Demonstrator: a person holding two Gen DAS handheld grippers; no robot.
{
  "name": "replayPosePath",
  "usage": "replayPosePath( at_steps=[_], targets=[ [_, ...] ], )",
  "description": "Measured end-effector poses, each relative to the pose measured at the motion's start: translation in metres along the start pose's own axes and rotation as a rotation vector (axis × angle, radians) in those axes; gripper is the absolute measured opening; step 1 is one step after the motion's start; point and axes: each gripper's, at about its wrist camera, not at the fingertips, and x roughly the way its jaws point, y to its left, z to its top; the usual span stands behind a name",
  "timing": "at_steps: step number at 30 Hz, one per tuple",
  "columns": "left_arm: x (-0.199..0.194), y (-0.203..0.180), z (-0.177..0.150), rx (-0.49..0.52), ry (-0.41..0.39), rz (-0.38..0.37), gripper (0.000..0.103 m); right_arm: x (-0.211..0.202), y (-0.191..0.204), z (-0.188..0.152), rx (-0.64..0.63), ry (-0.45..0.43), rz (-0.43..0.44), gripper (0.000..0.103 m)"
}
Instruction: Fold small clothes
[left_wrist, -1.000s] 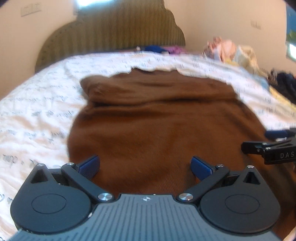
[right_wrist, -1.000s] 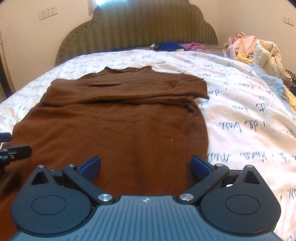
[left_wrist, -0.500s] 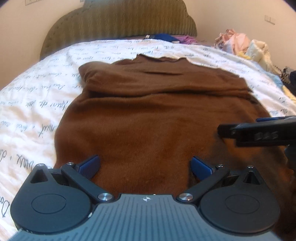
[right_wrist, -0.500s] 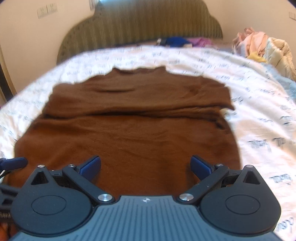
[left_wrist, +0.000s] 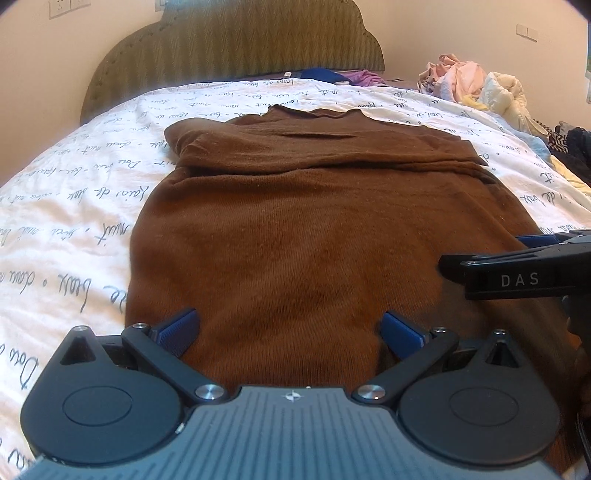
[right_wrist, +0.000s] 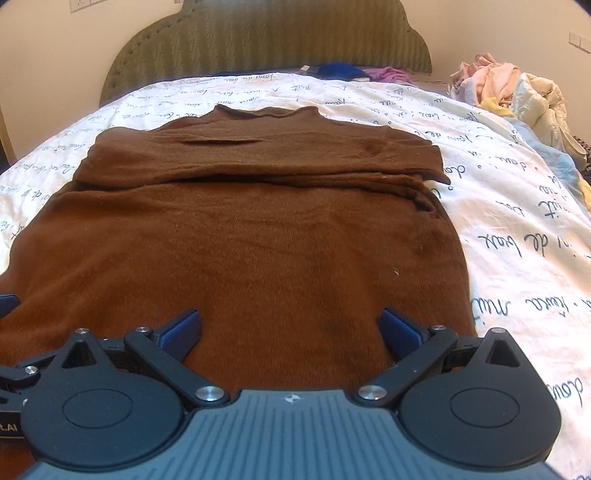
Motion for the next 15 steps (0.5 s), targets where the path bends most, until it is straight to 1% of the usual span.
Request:
replayPosePath(
  at_steps=[15],
  targets=[
    [-0.025, -0.003, -0.018, 0.004, 0.015, -0.011, 0.103, -0.032, -0.002, -0.030, -0.007, 0.010, 0.010, 0.103]
  ],
)
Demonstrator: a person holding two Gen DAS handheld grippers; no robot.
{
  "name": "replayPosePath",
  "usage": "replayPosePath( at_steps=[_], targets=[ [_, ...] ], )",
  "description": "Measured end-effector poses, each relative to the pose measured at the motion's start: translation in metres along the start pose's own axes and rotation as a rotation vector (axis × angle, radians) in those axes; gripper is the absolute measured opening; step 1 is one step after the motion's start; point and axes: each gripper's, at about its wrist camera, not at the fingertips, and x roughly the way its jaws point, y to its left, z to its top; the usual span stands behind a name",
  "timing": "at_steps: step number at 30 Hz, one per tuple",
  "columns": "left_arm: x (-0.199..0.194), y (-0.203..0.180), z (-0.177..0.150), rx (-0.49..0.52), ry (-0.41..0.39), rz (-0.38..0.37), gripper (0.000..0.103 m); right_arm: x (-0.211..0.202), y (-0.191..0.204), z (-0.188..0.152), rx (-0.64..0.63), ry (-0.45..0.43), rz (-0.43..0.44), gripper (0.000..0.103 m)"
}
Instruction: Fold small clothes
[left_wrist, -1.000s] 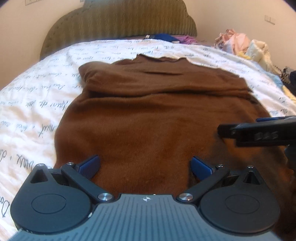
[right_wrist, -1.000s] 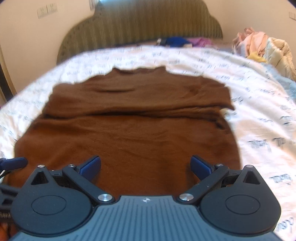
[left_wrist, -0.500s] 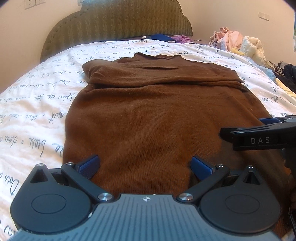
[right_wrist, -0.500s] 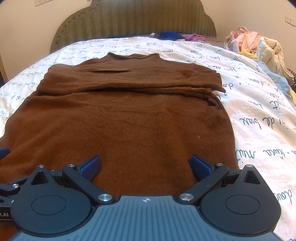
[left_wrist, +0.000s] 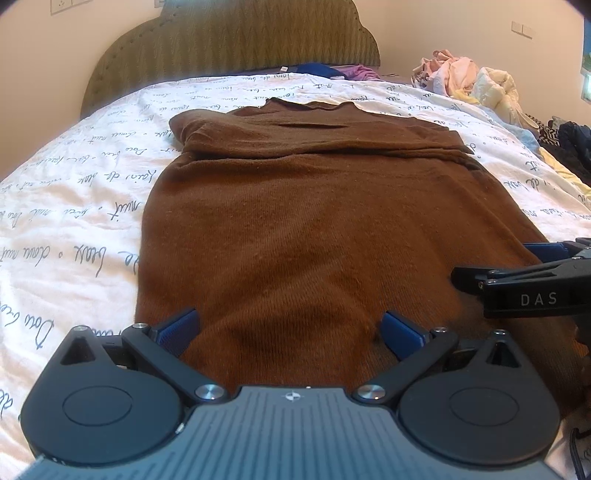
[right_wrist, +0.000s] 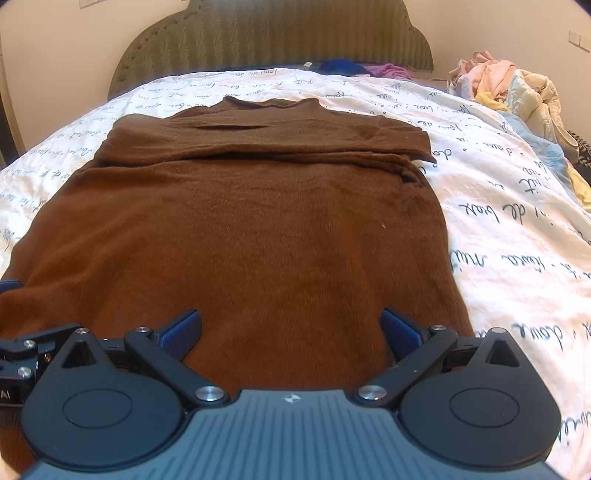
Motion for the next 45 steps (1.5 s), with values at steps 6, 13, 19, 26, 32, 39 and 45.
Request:
replayPosePath(
  at_steps=[6, 13, 19, 26, 32, 39, 45],
  targets=[
    [-0.009, -0.001, -0.009, 0.013, -0.005, -0.003, 0.103, -0.008, 0.000, -0.008, 0.003, 0.001, 0.005, 0.103],
    [-0.016, 0.001, -0.015, 0.020, -0.006, -0.005, 0.103, -0.021, -0.002, -0.022, -0.006, -0.008, 0.019, 0.103],
    [-0.020, 0.000, -0.017, 0.031, -0.006, -0.004, 0.103, -0.029, -0.007, -0.032, -0.016, -0.027, 0.037, 0.103],
    [-0.022, 0.001, -0.019, 0.033, -0.004, -0.009, 0.103, -0.030, -0.007, -0.033, -0.018, -0.029, 0.036, 0.103],
    [-0.023, 0.000, -0.020, 0.031, -0.004, -0.008, 0.103, -0.030, -0.008, -0.035, -0.018, -0.035, 0.039, 0.103],
    [-0.023, 0.001, -0.020, 0.032, -0.004, -0.008, 0.103, -0.030, -0.008, -0.036, -0.017, -0.040, 0.038, 0.103],
    [-0.025, 0.000, -0.021, 0.027, -0.005, -0.005, 0.103, -0.032, -0.007, -0.037, -0.011, -0.039, 0.029, 0.103]
  ],
)
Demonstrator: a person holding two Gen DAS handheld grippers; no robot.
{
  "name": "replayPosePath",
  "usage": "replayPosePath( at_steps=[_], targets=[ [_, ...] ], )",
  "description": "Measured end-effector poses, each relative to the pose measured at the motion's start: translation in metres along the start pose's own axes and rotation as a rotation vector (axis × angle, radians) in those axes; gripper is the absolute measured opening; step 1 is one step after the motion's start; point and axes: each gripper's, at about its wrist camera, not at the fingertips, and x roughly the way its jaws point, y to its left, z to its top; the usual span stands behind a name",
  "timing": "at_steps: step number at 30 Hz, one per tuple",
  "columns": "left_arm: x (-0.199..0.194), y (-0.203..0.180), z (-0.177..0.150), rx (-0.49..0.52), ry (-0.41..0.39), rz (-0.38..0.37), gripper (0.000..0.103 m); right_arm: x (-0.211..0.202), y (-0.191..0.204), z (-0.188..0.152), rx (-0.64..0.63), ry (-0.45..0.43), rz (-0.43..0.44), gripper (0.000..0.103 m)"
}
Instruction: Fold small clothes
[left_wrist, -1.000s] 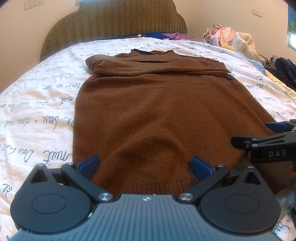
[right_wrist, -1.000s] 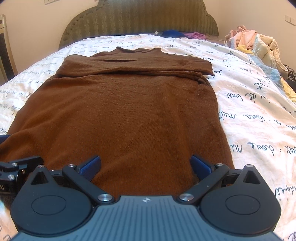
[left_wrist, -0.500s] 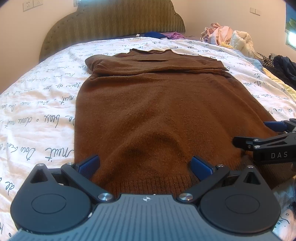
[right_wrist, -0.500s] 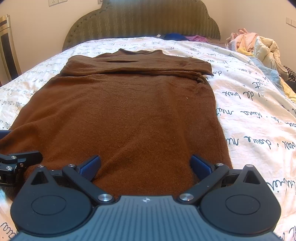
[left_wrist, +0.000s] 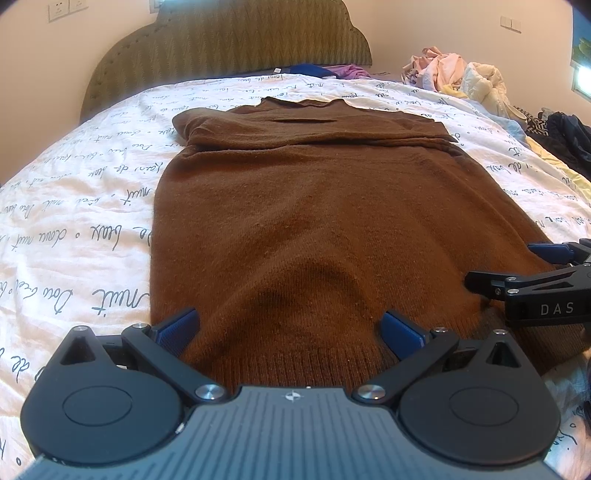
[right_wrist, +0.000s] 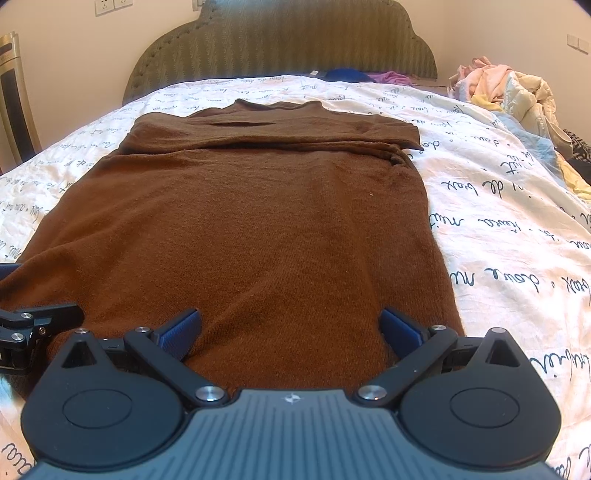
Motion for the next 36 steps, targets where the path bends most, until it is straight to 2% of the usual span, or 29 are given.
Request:
replayPosePath(
  at_steps=[36],
  targets=[
    [-0.016, -0.001, -0.010, -0.011, -0.011, 0.003, 0.103, -0.012, 0.003, -0.010, 0.016, 0.002, -0.017, 0.103]
  ],
)
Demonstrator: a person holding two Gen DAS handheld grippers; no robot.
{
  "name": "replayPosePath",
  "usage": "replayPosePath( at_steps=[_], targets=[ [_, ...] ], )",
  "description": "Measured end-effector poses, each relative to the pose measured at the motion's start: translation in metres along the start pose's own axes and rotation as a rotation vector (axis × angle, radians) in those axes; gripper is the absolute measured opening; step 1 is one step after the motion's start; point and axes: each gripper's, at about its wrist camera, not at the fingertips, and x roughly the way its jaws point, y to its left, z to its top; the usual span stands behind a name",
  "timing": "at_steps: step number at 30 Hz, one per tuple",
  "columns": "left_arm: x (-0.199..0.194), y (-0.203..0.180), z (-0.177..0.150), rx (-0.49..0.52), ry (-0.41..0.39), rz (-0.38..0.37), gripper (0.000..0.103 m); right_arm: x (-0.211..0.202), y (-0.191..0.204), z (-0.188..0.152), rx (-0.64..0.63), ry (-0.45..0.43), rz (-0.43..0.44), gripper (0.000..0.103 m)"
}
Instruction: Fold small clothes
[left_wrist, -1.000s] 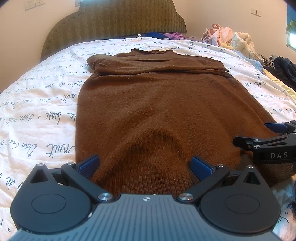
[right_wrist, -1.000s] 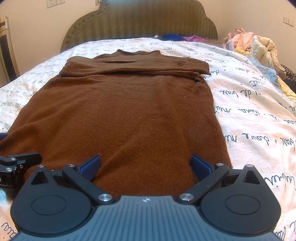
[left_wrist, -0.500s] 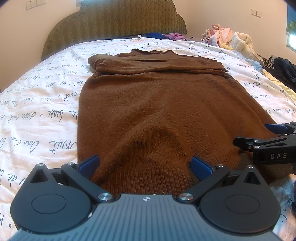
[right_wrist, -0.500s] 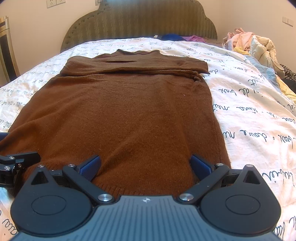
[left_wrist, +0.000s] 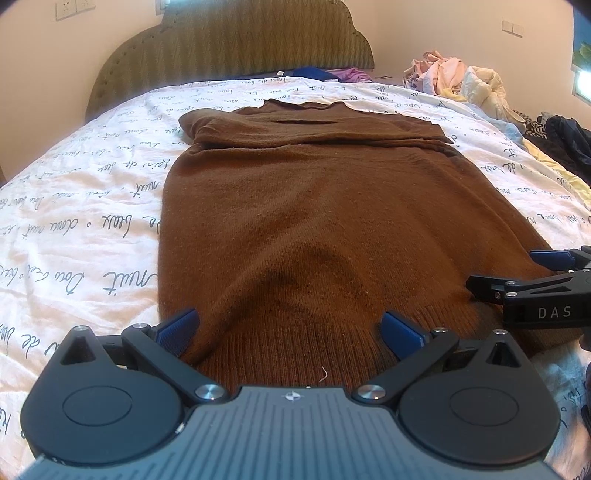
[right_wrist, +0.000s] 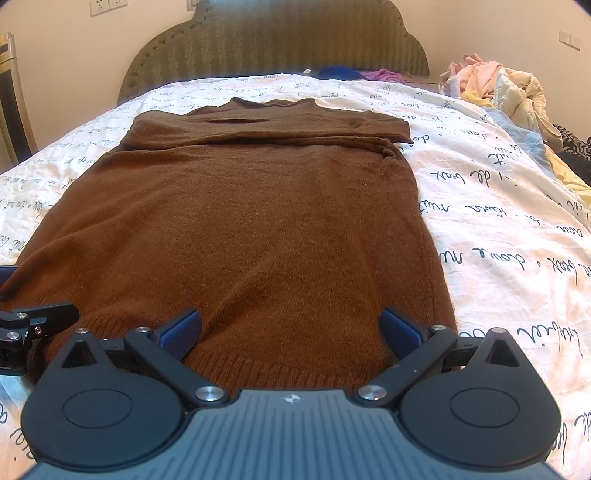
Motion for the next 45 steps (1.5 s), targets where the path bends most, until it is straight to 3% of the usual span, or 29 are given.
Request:
replayPosePath(
  at_steps=[13, 16, 21, 25, 28, 30, 33, 35, 37, 39, 42, 44, 45],
  targets=[
    [-0.008, -0.001, -0.005, 0.005, -0.015, 0.003, 0.103, -0.008, 0.002, -0.006, -0.005, 0.003, -0.001, 0.103],
    [-0.019, 0.006, -0.004, -0.005, -0.040, -0.021, 0.102, -0.017, -0.004, -0.004, 0.004, 0.012, 0.037, 0.103],
    [-0.033, 0.055, -0.002, -0.192, -0.039, -0.149, 0.103, -0.051, -0.067, -0.009, 0.233, -0.087, 0.243, 0.103],
    [-0.019, 0.097, -0.002, -0.393, 0.006, -0.185, 0.102, -0.031, -0.134, -0.012, 0.476, 0.087, 0.385, 0.103],
    [-0.014, 0.119, 0.004, -0.512, 0.004, -0.215, 0.101, -0.021, -0.164, -0.014, 0.608, 0.116, 0.503, 0.103],
    [-0.008, 0.129, 0.007, -0.582, 0.012, -0.272, 0.101, -0.015, -0.168, -0.011, 0.616, 0.162, 0.533, 0.103],
    [0.010, 0.137, 0.007, -0.673, 0.085, -0.381, 0.101, -0.009, -0.167, -0.007, 0.608, 0.213, 0.585, 0.103],
    [0.014, 0.137, 0.009, -0.675, 0.100, -0.443, 0.101, -0.007, -0.164, -0.005, 0.602, 0.247, 0.642, 0.103],
    [0.021, 0.140, 0.006, -0.702, 0.148, -0.556, 0.100, -0.007, -0.159, -0.005, 0.586, 0.266, 0.676, 0.103],
    [0.023, 0.140, 0.003, -0.702, 0.171, -0.603, 0.099, -0.006, -0.156, -0.006, 0.570, 0.274, 0.687, 0.103],
    [0.026, 0.145, 0.001, -0.700, 0.200, -0.615, 0.085, -0.008, -0.157, -0.008, 0.585, 0.272, 0.710, 0.102],
    [0.031, 0.148, 0.001, -0.701, 0.239, -0.613, 0.060, -0.004, -0.161, -0.011, 0.616, 0.277, 0.733, 0.090],
    [0.033, 0.149, 0.001, -0.692, 0.257, -0.601, 0.057, -0.001, -0.162, -0.011, 0.625, 0.286, 0.734, 0.085]
  ],
)
